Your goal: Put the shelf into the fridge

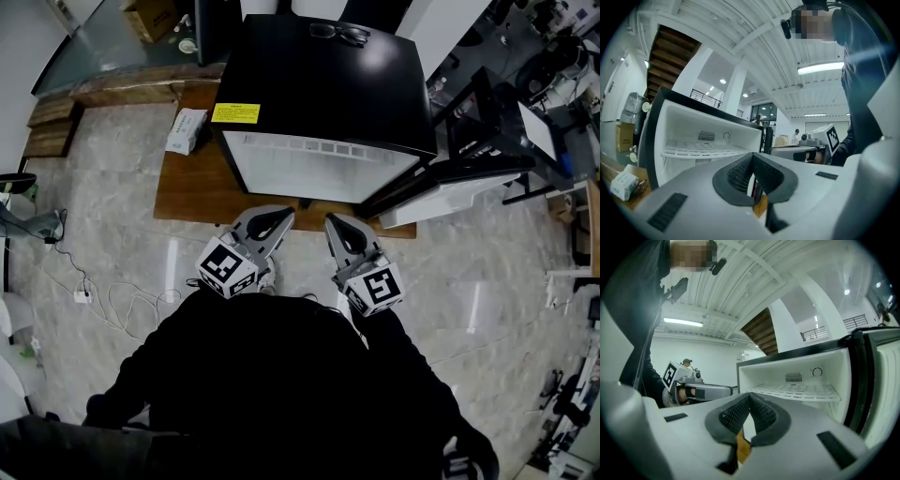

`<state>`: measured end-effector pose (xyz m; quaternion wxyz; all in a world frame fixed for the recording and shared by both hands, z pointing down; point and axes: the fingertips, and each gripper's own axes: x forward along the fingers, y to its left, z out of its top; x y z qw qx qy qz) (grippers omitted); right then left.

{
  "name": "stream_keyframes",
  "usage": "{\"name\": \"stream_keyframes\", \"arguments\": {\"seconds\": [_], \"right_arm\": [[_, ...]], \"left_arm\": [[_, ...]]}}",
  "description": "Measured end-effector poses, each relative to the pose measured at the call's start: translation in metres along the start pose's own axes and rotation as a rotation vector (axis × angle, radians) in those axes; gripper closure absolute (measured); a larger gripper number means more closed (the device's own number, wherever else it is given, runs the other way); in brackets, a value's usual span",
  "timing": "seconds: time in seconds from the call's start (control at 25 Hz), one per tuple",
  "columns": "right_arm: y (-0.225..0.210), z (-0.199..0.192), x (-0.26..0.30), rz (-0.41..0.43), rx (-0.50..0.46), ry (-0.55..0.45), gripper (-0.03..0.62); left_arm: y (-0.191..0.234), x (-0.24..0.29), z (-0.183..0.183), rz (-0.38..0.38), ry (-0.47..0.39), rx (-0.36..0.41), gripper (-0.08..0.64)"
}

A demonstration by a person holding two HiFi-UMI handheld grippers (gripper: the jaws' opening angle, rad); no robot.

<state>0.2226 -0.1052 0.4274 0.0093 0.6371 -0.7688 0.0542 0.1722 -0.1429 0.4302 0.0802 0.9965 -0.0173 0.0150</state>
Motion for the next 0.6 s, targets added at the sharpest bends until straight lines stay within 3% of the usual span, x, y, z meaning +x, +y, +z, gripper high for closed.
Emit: {"name": "stream_keyframes", "arguments": {"seconds": [0.6], "right_arm": [[0.0058,0.0012,-0.0058,0.025,-0.031,-0.003,0.588]], "left_arm": [[-0.0052,0.0015,0.0006,0.002,0.005,0.004,0.554]]}}
